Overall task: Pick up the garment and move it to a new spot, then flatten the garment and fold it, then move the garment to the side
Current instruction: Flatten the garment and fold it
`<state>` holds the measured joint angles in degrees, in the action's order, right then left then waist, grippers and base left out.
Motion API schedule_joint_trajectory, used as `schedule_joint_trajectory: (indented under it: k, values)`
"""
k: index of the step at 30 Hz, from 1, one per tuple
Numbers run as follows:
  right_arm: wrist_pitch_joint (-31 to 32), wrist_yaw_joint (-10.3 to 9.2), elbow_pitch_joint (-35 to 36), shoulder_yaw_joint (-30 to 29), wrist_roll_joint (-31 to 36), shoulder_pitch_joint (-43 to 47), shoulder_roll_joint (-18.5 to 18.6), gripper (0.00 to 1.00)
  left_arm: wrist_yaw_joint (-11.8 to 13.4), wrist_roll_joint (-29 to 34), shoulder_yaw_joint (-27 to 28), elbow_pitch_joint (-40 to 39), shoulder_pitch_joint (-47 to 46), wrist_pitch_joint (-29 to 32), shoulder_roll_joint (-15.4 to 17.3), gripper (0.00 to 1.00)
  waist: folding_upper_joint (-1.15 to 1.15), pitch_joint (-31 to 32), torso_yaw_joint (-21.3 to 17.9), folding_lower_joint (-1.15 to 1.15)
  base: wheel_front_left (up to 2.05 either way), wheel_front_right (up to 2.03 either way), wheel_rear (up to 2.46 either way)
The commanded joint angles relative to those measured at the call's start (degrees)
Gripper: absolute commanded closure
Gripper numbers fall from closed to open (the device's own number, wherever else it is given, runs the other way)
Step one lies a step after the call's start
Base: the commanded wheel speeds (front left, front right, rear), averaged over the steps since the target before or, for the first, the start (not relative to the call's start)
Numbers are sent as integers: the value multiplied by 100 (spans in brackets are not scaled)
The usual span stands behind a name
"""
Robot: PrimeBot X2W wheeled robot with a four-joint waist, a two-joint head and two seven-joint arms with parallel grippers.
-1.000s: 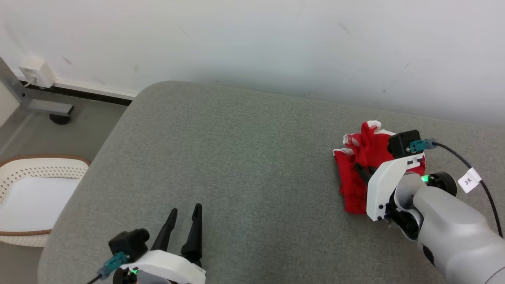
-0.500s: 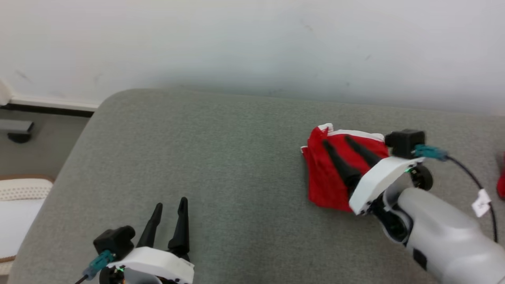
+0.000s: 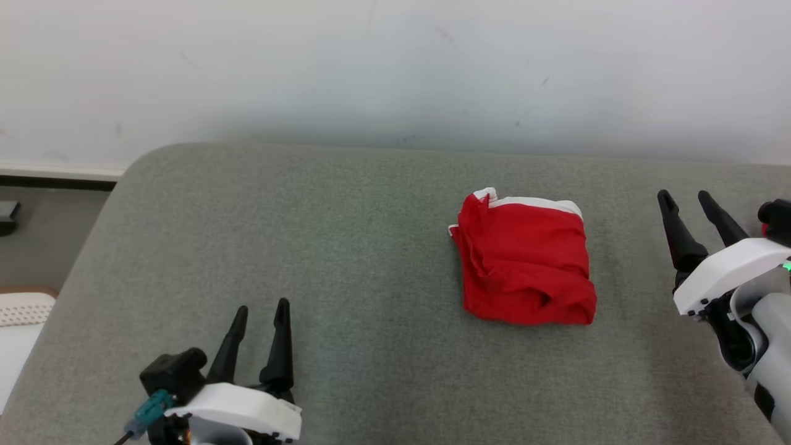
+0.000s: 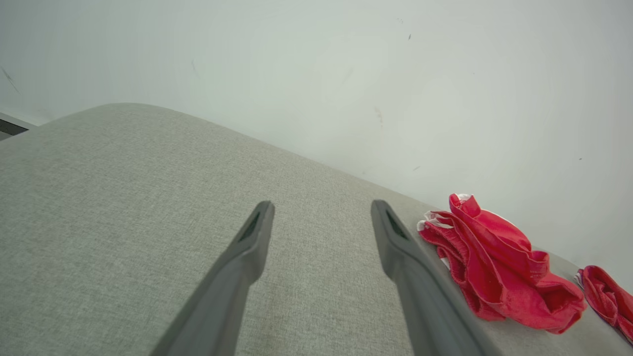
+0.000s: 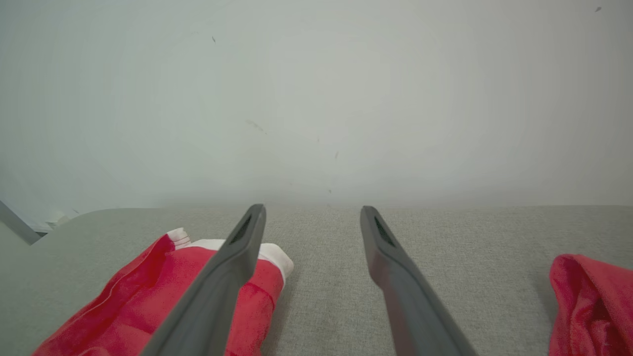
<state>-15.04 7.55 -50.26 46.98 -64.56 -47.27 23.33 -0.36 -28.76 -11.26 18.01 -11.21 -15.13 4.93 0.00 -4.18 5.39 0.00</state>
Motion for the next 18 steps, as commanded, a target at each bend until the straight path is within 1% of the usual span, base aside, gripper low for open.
schedule_joint_trajectory:
  k: [1,3,4,5,6,7,14,18]
  values:
    - [-13,-14,-115,-80,96,89,-99,0,-28,105,39,-58,12,3,2,0,0,-58,62,0,0,0,0]
    - [-14,-14,-309,-105,216,15,-216,0,-77,177,49,-98,-13,3,-25,0,0,-118,132,0,0,0,0]
    - [1,-14,-424,-85,270,-67,-265,13,-94,196,43,-111,-33,3,-40,0,0,-159,181,0,0,0,0]
    - [24,-14,-517,-66,304,-161,-323,59,-114,220,45,-122,-54,3,-56,0,0,-195,230,0,0,0,0]
    - [64,-14,-612,-49,326,-254,-391,87,-127,225,36,-126,-73,3,-73,0,0,-237,288,0,0,0,0]
    - [98,-14,-703,-8,373,-332,-444,100,-131,237,38,-127,-91,3,-93,0,0,-285,355,0,0,0,0]
    - [314,-14,-1437,216,639,-772,-842,100,-195,243,72,-99,-181,3,-168,0,0,-591,864,0,0,0,0]
    - [330,-14,-1697,319,666,-653,-1150,100,-202,200,95,-56,-156,4,-187,0,0,-673,1072,0,0,0,0]
